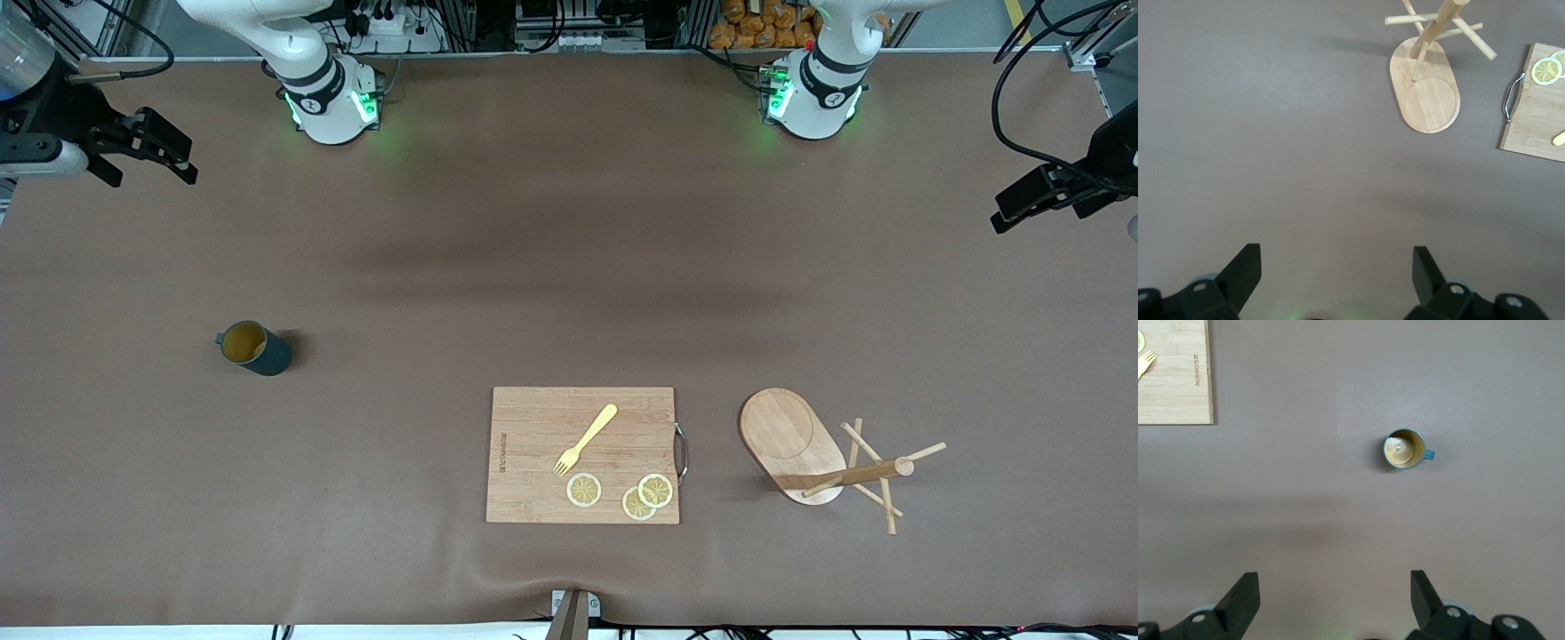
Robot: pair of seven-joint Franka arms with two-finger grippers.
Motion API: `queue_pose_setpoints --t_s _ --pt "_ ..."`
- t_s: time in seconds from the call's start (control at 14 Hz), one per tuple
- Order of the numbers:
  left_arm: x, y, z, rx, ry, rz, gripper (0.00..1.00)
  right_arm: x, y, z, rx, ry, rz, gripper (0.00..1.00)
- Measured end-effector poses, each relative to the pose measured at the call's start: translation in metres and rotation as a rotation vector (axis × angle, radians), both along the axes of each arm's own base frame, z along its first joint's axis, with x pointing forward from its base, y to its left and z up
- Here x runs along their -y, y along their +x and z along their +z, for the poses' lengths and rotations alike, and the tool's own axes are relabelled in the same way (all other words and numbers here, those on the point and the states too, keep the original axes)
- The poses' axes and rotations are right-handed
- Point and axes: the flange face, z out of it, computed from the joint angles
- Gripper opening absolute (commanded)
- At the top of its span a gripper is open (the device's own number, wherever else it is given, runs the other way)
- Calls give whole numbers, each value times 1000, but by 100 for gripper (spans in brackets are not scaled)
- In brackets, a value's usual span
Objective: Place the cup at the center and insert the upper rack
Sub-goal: 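Reach the right gripper toward the teal mug, then grasp the teal mug rim with the right gripper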
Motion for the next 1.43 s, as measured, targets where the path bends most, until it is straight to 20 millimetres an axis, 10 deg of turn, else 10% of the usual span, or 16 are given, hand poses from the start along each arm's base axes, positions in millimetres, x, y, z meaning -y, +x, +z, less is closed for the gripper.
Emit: queue_pose_setpoints --t_s 0.72,1.43 --pt "-1 1 0 0 0 3 100 -6 13 -25 -52 14 -188 100" --pt "-1 2 -4 -5 0 3 100 -7 127 -228 -107 -18 -267 100"
